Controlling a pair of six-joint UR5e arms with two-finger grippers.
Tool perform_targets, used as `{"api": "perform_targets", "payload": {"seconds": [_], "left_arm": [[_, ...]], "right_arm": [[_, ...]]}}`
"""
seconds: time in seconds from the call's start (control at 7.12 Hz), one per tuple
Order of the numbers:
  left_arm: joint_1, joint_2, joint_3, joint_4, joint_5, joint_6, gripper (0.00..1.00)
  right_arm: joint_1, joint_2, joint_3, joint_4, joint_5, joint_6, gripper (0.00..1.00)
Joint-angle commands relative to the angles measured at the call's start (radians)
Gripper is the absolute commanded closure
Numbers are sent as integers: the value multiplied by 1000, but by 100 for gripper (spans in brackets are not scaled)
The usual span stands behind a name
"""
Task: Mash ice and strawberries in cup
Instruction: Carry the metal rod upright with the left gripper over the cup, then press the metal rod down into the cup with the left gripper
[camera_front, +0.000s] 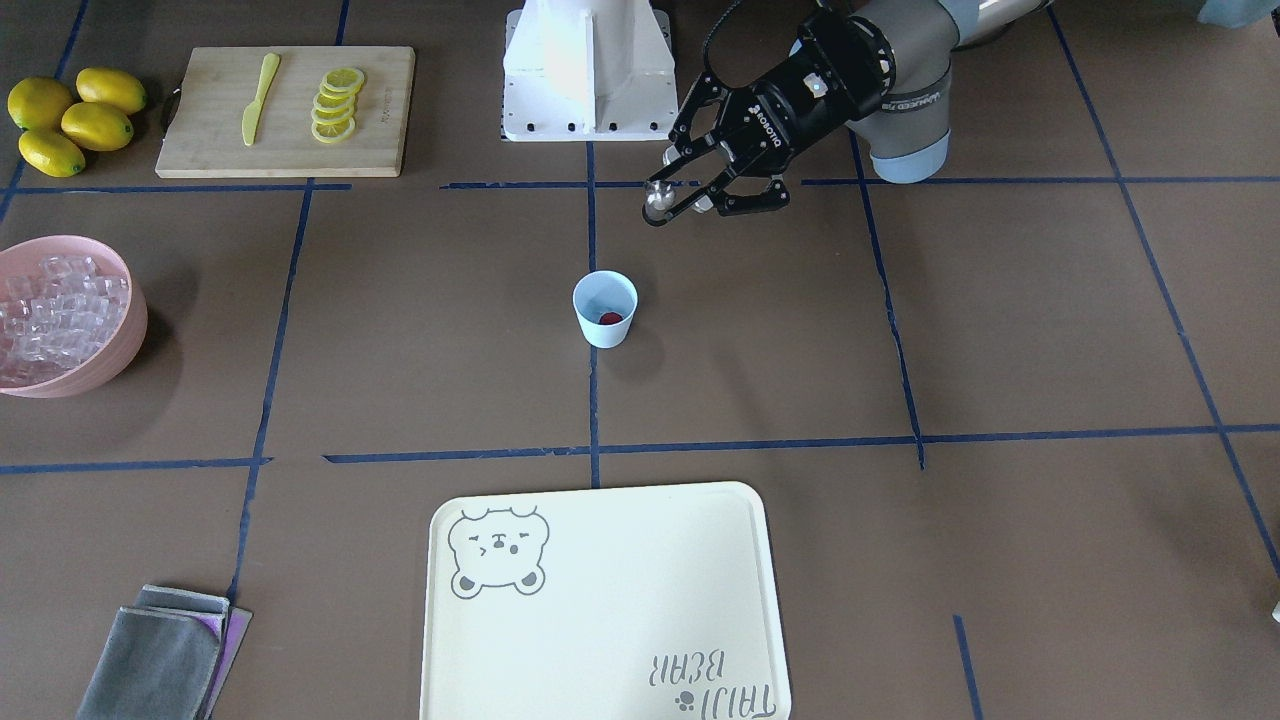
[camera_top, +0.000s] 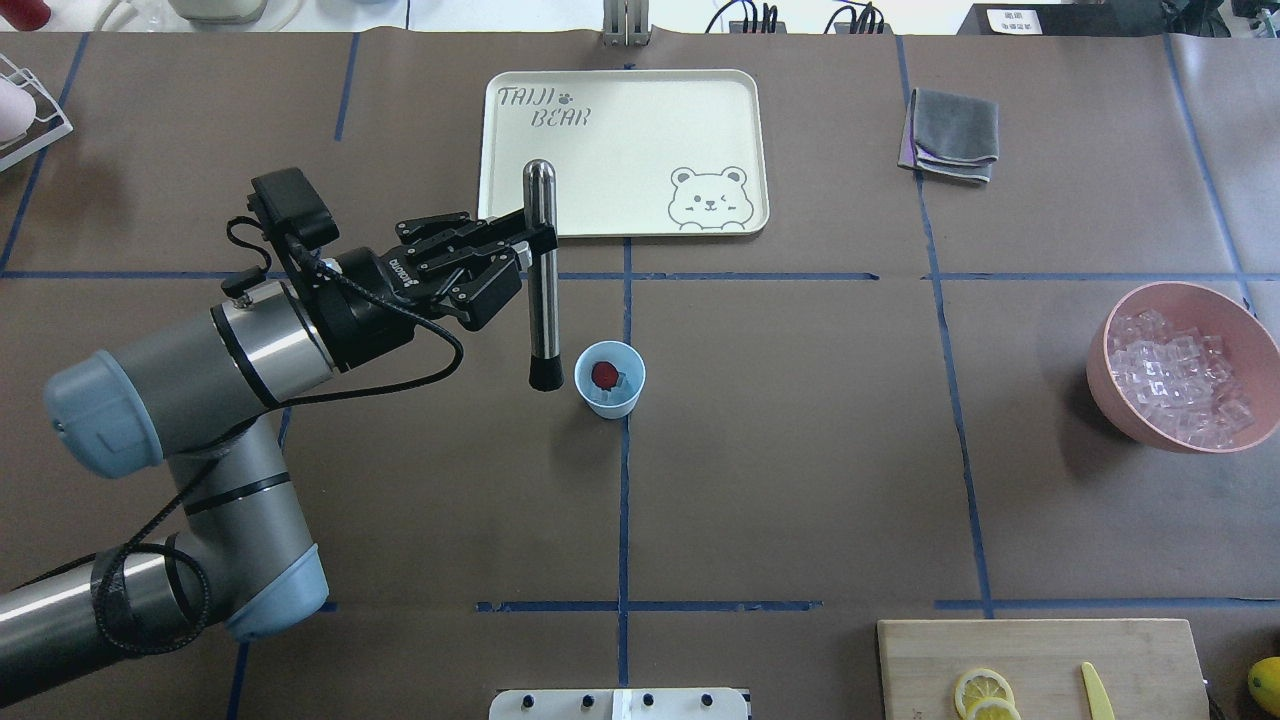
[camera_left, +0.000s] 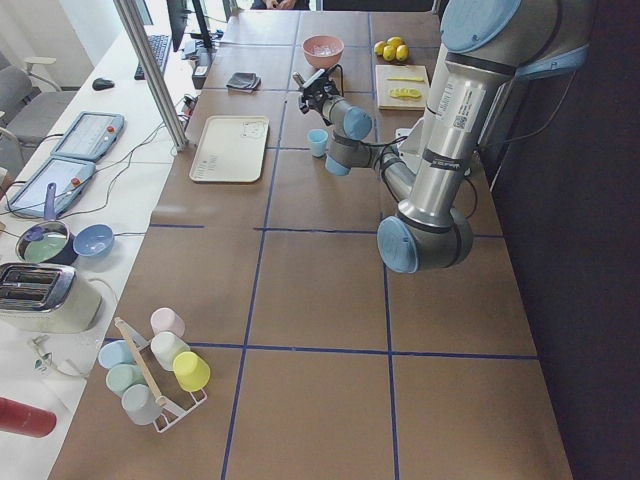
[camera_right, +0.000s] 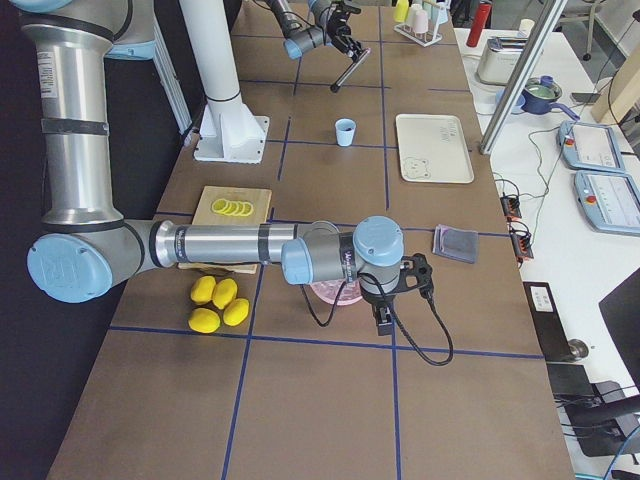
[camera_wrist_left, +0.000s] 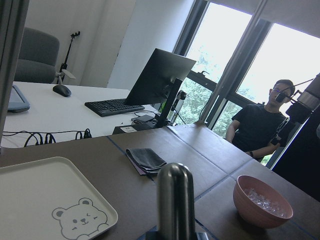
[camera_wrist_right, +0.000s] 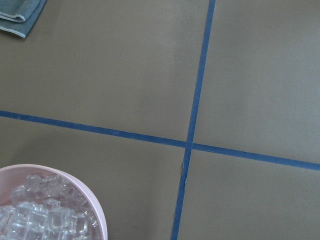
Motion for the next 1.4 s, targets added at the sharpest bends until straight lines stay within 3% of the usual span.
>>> {"api": "perform_targets", "payload": {"seconds": [0.0,0.56,1.12,1.26], "left_arm": [[43,-38,32,-32,138,19,100],[149,-78,69,-43,418,280,100],[163,-103,113,-66,431,372,100],[163,-165,238,-168,442,372,100]], "right_arm": [[-1,0,0,0,-5,-1,0],[-1,0,22,0,-8,-1,0],[-1,-1,20,-1,-8,-1,0],[-1,-5,22,0,-8,-1,0]]}}
